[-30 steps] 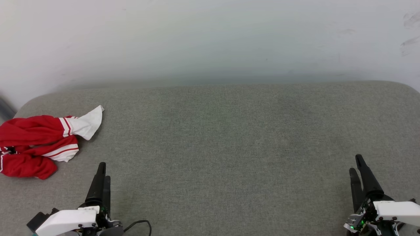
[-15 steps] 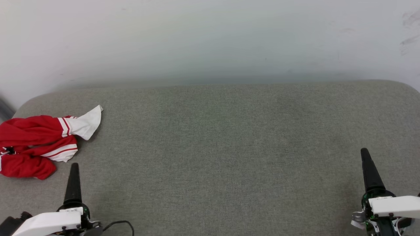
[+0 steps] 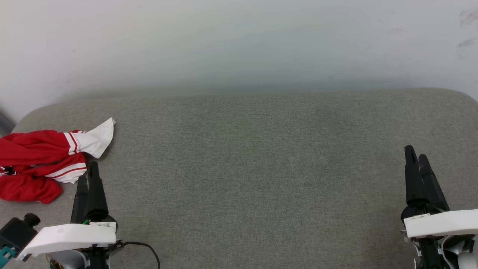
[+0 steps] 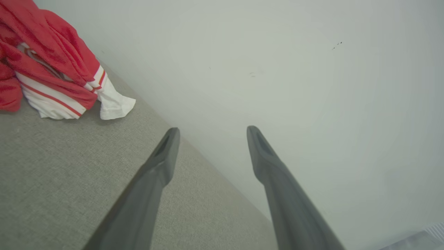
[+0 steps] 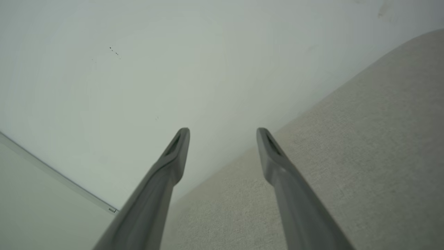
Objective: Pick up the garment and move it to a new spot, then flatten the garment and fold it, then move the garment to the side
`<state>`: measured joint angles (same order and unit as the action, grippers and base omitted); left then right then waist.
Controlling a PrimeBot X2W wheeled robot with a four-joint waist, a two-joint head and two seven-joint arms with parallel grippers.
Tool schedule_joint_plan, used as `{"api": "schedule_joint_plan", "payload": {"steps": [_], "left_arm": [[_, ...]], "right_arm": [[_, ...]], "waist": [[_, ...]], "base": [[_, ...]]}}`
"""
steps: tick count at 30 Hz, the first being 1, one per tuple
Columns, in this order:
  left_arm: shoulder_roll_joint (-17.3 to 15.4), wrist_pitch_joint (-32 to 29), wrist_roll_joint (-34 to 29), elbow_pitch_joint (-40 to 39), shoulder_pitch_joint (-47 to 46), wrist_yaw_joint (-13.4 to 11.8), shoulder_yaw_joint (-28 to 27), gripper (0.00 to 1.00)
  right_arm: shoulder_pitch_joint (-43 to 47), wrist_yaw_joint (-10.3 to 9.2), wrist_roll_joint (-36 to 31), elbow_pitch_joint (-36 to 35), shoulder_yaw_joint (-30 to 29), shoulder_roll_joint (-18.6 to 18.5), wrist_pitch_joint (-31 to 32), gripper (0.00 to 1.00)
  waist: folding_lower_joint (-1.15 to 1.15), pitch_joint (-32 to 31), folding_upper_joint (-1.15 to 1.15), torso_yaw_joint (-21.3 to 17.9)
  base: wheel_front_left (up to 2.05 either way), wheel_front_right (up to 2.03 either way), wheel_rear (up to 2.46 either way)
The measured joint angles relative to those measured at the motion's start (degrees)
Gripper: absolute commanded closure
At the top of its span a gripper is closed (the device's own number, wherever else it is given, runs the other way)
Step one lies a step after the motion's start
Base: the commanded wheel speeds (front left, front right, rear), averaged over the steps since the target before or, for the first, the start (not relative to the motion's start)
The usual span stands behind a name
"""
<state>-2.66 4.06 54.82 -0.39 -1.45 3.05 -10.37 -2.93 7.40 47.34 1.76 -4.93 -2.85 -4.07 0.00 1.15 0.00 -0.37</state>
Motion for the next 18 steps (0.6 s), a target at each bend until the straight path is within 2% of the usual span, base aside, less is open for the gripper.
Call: {"api": "schedule_joint_plan", "payload": {"steps": [5,14,18], "left_arm": [[0.00,0.91,-7.04,-2.58,0.96,-1.77,3.92,0.00],[-0.03,2.44,-19.18,-5.33,2.20,-2.70,8.75,0.00],[-0.07,3.07,-21.38,-5.91,2.46,-2.57,10.71,0.00]], "right_arm": [[-0.02,0.00,-8.35,-2.45,1.90,0.01,-0.88,0.00],[0.44,0.00,-18.00,-3.72,3.69,0.00,-2.49,0.00],[0.70,0.00,-21.48,-4.32,3.99,0.00,-3.04,0.00]], "waist": [[0.00,0.20,0.00,-0.12],[0.00,0.47,0.00,-0.45],[0.00,0.65,0.00,-0.49]], "base": [[0.00,0.00,0.00],[0.00,0.00,0.00],[0.00,0.00,0.00]]}}
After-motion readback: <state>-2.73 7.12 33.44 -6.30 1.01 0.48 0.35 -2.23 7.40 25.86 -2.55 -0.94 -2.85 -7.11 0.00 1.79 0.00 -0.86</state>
